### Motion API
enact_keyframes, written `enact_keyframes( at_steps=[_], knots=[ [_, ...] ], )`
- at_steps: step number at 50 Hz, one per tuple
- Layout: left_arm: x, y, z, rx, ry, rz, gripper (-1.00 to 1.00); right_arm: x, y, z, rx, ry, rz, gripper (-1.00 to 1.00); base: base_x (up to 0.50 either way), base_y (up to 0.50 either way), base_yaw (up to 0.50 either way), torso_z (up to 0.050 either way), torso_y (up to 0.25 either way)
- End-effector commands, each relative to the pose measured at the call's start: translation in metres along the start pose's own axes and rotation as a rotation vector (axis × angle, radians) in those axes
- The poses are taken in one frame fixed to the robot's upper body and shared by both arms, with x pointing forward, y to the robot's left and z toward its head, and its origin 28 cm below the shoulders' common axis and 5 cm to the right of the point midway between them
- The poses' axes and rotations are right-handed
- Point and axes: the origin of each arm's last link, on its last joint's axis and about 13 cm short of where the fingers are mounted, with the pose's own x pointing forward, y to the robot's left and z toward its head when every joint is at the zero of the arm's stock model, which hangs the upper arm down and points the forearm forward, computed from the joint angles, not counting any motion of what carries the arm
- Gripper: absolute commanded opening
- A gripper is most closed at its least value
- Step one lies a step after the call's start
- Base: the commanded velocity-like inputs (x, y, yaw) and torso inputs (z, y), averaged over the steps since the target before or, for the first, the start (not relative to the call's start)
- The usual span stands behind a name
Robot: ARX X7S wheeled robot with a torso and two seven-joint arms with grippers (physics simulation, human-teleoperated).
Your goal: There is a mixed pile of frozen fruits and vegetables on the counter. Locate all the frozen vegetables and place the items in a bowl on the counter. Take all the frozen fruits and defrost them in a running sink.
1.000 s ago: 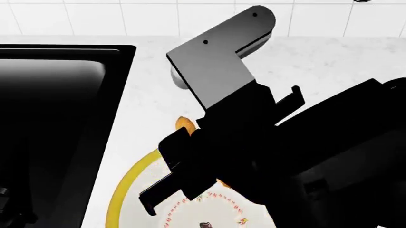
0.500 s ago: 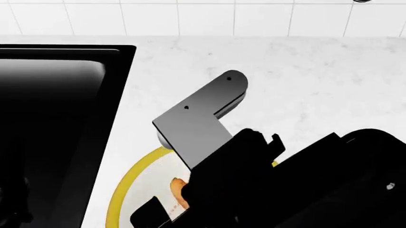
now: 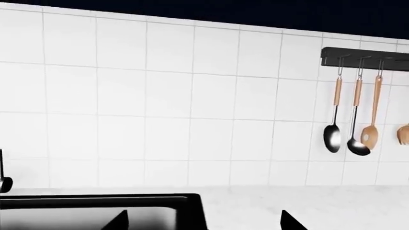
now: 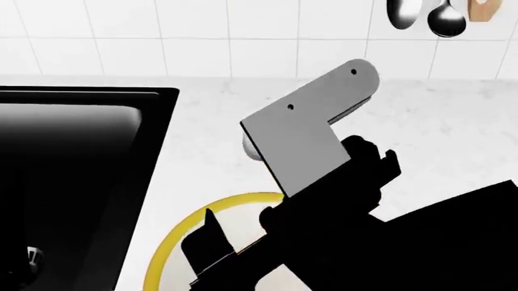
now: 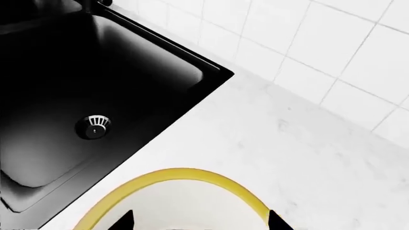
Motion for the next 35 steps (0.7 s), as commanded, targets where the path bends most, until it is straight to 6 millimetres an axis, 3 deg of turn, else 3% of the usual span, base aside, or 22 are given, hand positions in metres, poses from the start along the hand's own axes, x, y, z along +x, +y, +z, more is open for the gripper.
enact_keyframes(
  at_steps=[1,7,12,18,23,28,35],
  knots=[
    [-0.002,0.0,0.001,0.009,-0.005,-0.013,1.0,-0.017,-0.013,-0.004,0.001,-0.181,-0.092,1.0,0.0,0.0,0.0,0.0,0.25],
    [-0.002,-0.001,0.002,0.016,-0.003,-0.016,1.0,-0.032,-0.019,-0.008,-0.01,-0.375,-0.172,1.0,0.0,0.0,0.0,0.0,0.25],
    [-0.002,-0.002,0.003,0.018,-0.005,-0.018,1.0,-0.036,-0.025,-0.027,0.14,-0.497,-0.219,1.0,0.0,0.0,0.0,0.0,0.25],
    [-0.001,-0.004,0.003,0.019,-0.005,-0.027,1.0,-0.042,-0.018,-0.051,0.174,-0.609,-0.298,1.0,0.0,0.0,0.0,0.0,0.25],
    [-0.002,-0.002,0.002,0.021,-0.012,-0.023,1.0,-0.049,-0.019,-0.062,0.232,-0.656,-0.356,1.0,0.0,0.0,0.0,0.0,0.25],
    [-0.001,-0.002,0.006,0.006,-0.02,-0.019,1.0,-0.03,-0.022,-0.074,0.157,-0.609,-0.477,1.0,0.0,0.0,0.0,0.0,0.209],
    [-0.003,0.002,0.008,0.005,-0.024,-0.003,1.0,-0.035,-0.016,-0.088,0.236,-0.57,-0.456,1.0,0.0,0.0,0.0,0.0,0.25]
  ],
)
